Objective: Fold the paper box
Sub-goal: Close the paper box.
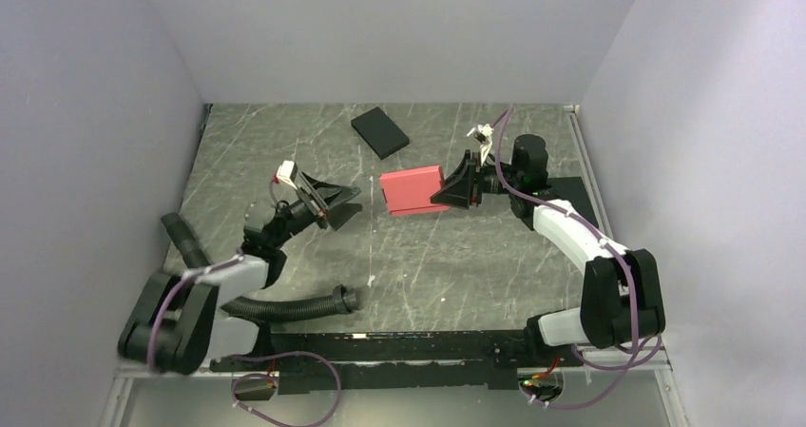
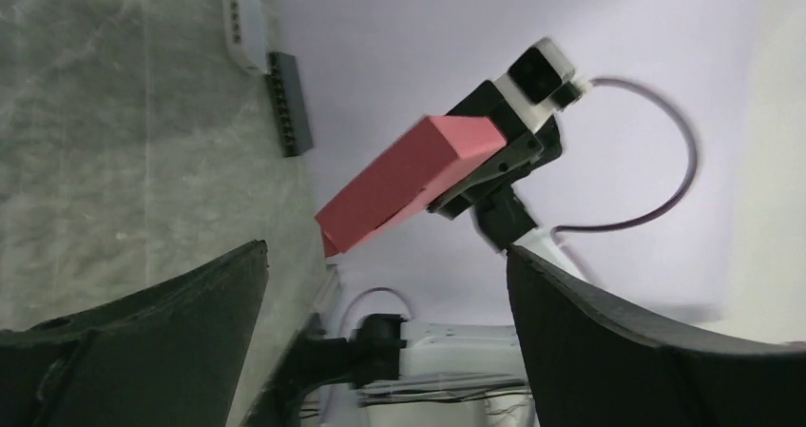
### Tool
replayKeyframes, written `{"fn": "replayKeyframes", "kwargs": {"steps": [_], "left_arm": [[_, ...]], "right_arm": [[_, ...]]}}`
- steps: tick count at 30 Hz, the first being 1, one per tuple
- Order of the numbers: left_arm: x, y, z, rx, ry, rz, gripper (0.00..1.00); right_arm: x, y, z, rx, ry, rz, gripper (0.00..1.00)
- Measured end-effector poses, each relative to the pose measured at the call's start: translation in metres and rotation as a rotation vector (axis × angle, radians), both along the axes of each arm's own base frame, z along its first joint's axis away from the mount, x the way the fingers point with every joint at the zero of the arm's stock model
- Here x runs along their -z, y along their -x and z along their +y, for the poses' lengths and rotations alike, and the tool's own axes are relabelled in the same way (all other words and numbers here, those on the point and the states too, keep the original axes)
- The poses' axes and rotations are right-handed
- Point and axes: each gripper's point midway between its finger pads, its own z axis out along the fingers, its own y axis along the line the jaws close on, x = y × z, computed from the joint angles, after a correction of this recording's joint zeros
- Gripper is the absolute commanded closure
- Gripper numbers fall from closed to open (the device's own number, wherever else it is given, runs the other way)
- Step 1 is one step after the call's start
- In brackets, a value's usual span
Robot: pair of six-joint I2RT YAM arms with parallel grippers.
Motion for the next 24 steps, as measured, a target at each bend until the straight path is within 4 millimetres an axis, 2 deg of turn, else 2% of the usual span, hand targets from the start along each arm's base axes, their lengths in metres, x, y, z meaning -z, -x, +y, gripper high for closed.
{"fn": "replayKeyframes", "kwargs": {"steps": [3, 5, 8, 10, 11, 15, 18, 21, 24], "left_arm": [[-0.017, 0.005, 0.004, -0.045, -0.187, -0.122, 0.00], [-0.047, 0.010, 0.009, -0.102, -0.300, -0.272, 0.00], [-0.096, 0.029, 0.025, -0.210, -0.414, -0.531, 0.01], [-0.110, 0.040, 0.033, -0.256, -0.469, -0.664, 0.00], [-0.109, 0.040, 0.034, -0.259, -0.501, -0.696, 0.00], [-0.070, 0.031, 0.020, -0.143, -0.713, -0.741, 0.00], [-0.034, 0.050, -0.008, 0.008, -0.864, -0.832, 0.00], [-0.018, 0.071, -0.031, 0.101, -0.972, -0.993, 0.01], [-0.001, 0.076, -0.047, 0.153, -1.078, -1.108, 0.00]], "right_arm": [[0.006, 0.001, 0.000, -0.006, 0.004, 0.041, 0.94], [0.009, 0.003, 0.000, -0.013, 0.007, 0.067, 0.94], [0.014, 0.004, 0.000, -0.020, 0.010, 0.101, 0.95], [0.019, 0.003, 0.001, -0.022, 0.012, 0.131, 0.95], [0.022, 0.003, 0.001, -0.022, 0.014, 0.146, 0.95], [0.034, 0.003, 0.001, -0.023, 0.028, 0.215, 0.95], [0.039, 0.005, 0.001, -0.027, 0.035, 0.255, 0.95], [0.040, 0.005, 0.001, -0.038, 0.033, 0.276, 0.95], [0.042, 0.005, 0.002, -0.045, 0.034, 0.300, 0.95]]}}
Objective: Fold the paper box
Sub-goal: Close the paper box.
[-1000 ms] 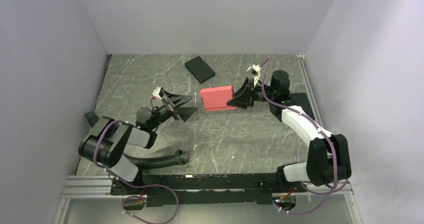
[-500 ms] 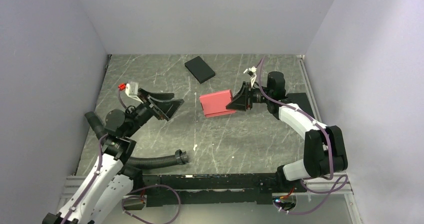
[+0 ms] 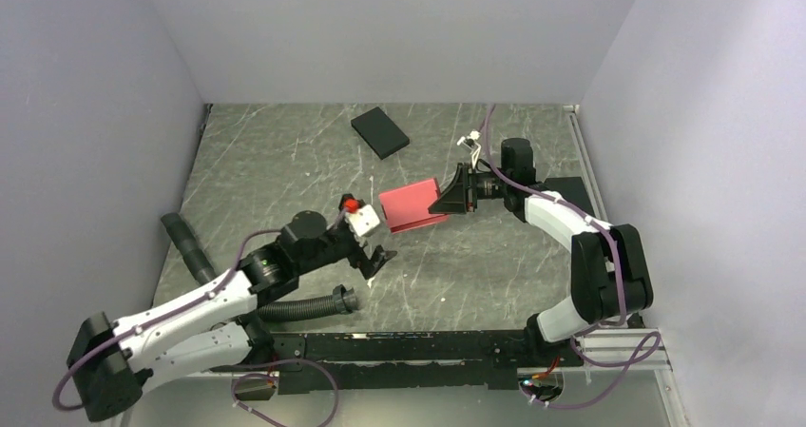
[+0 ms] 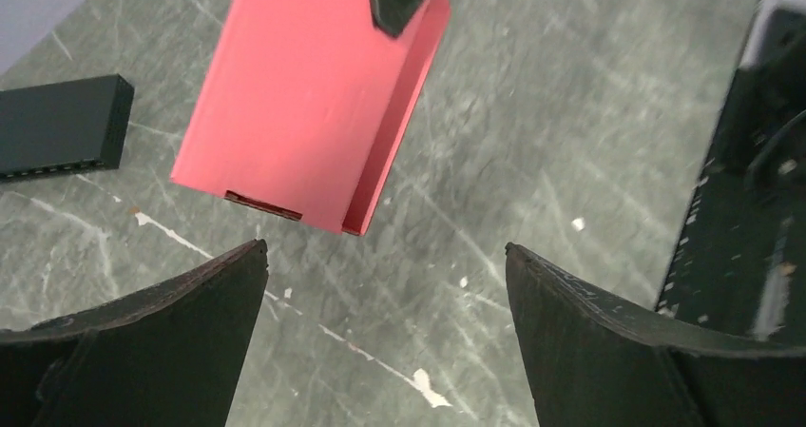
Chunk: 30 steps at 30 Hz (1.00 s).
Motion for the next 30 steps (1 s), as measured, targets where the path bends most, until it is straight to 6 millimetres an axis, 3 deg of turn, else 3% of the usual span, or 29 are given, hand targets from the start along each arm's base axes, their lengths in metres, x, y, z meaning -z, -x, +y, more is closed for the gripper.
{"fn": "replayKeyframes", "kwargs": {"steps": [3, 6, 13, 15, 18, 20, 22, 30], "left_arm": [[0.021, -0.006, -0.006, -0.008, -0.090, -0.051, 0.01], [0.023, -0.011, 0.004, -0.079, -0.047, -0.056, 0.00], [-0.015, -0.030, 0.033, -0.287, 0.367, 0.182, 0.01], [-0.006, -0.037, 0.043, -0.327, 0.500, 0.281, 0.01], [0.024, -0.047, 0.050, -0.372, 0.602, 0.448, 0.00], [0.042, -0.049, 0.045, -0.373, 0.623, 0.560, 0.00], [0.045, -0.049, 0.035, -0.344, 0.657, 0.628, 0.00], [0.018, -0.051, 0.012, -0.187, 0.833, 0.704, 0.03]], "right_arm": [[0.005, 0.001, 0.000, -0.004, 0.006, 0.038, 0.95], [0.007, 0.003, 0.000, -0.010, 0.007, 0.068, 0.95], [0.003, 0.005, 0.002, -0.021, -0.006, 0.098, 0.95], [0.001, 0.005, 0.002, -0.022, -0.011, 0.103, 0.95], [-0.002, 0.007, 0.004, -0.032, -0.018, 0.104, 0.95], [-0.004, 0.008, 0.005, -0.039, -0.023, 0.108, 0.95], [-0.007, 0.010, 0.007, -0.045, -0.027, 0.111, 0.95], [-0.022, 0.014, 0.009, -0.059, -0.049, 0.102, 0.96]]}}
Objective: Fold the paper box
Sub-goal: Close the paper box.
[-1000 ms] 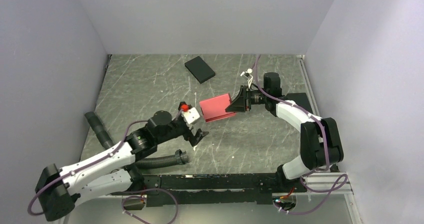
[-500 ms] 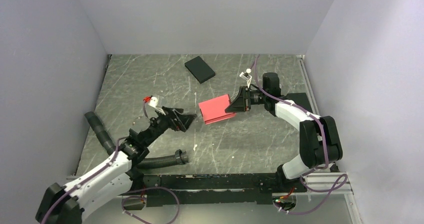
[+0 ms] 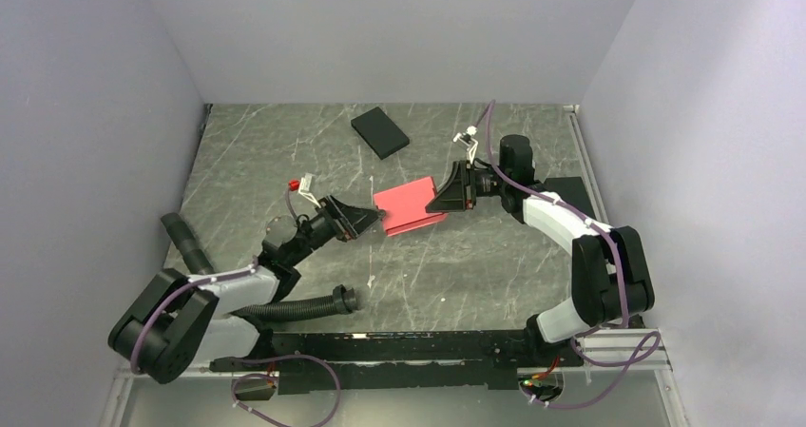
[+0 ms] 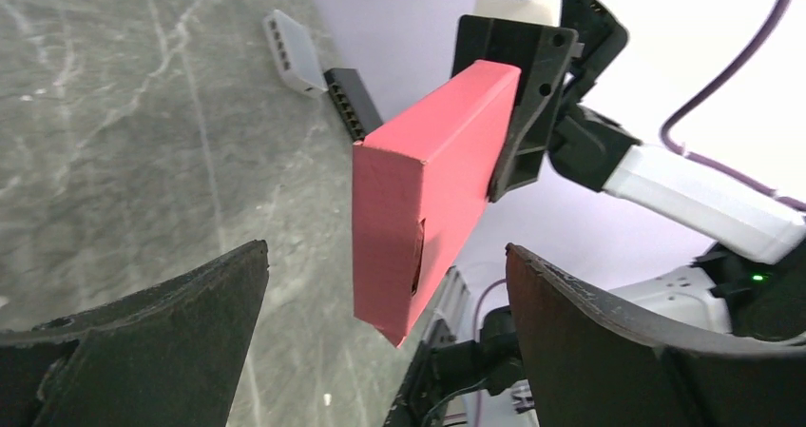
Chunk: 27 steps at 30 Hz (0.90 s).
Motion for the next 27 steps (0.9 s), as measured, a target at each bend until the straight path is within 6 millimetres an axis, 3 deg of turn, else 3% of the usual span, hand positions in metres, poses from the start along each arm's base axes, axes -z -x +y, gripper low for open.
{"fn": "replayKeyframes", "kwargs": {"steps": [4, 11, 16, 22, 27], "left_arm": [[-0.008, 0.003, -0.006, 0.042, 0.061, -0.007, 0.12], [-0.018, 0.007, -0.014, 0.112, 0.125, -0.010, 0.38], [-0.023, 0.007, -0.023, 0.170, 0.169, -0.010, 0.45], [-0.022, 0.011, -0.026, 0.204, 0.174, -0.006, 0.75], [-0.029, 0.015, -0.026, 0.215, 0.171, -0.037, 0.80]], "right_arm": [[-0.005, 0.002, 0.002, -0.012, -0.011, 0.011, 0.96], [-0.012, 0.005, 0.006, -0.027, -0.024, 0.031, 0.96], [-0.013, 0.007, 0.007, -0.031, -0.024, 0.047, 0.96], [-0.015, 0.008, 0.007, -0.043, -0.027, 0.051, 0.95], [-0.017, 0.009, 0.006, -0.053, -0.029, 0.049, 0.91]]}}
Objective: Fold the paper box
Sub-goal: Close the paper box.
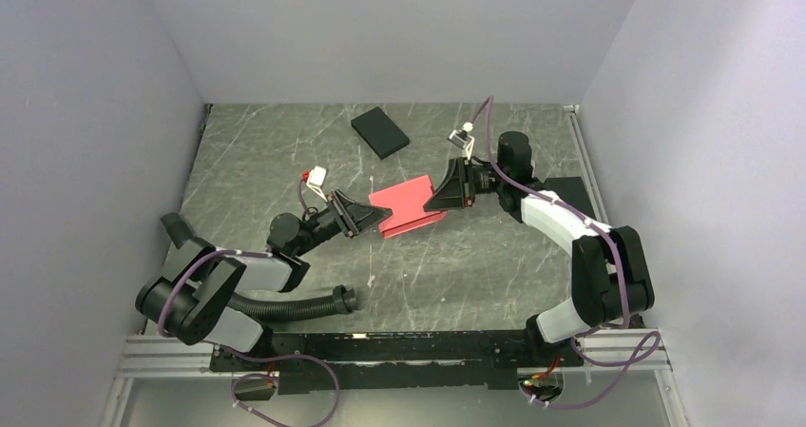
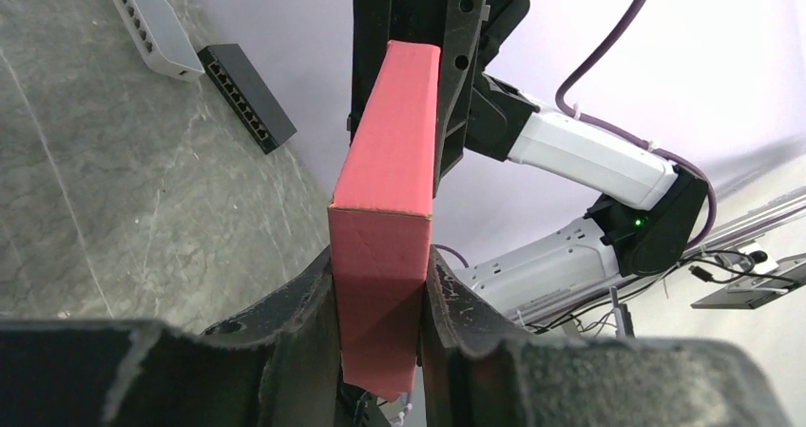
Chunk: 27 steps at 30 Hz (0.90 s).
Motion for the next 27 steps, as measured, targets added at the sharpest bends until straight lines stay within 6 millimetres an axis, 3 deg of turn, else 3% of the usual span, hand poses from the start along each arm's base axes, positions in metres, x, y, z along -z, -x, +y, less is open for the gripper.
{"fn": "replayKeyframes", "kwargs": {"steps": [2, 5, 7, 11, 18, 23, 27], "left_arm": [[-0.002, 0.001, 0.000, -0.002, -0.003, -0.010, 0.81], [-0.003, 0.001, 0.001, -0.008, -0.012, -0.025, 0.83], [-0.003, 0.001, 0.001, -0.011, -0.020, -0.037, 0.83], [-0.001, 0.001, 0.002, -0.017, -0.044, -0.055, 0.84], [-0.010, 0.004, 0.006, -0.034, -0.042, -0.103, 0.86], [-0.016, 0.008, 0.014, -0.061, -0.026, -0.114, 0.89], [-0.026, 0.009, 0.019, -0.085, 0.009, -0.110, 0.90]], "right_arm": [[-0.001, 0.000, 0.000, -0.002, -0.001, -0.007, 0.83], [-0.002, -0.001, 0.000, -0.005, 0.000, -0.011, 0.57], [-0.002, -0.001, 0.001, -0.005, 0.005, -0.014, 0.44], [-0.007, -0.007, 0.001, 0.005, 0.023, -0.050, 0.31], [-0.036, -0.013, -0.008, 0.039, 0.033, -0.242, 0.22], [-0.048, -0.016, -0.034, 0.120, 0.068, -0.441, 0.20], [-0.053, -0.007, -0.055, 0.137, 0.129, -0.802, 0.19]]}}
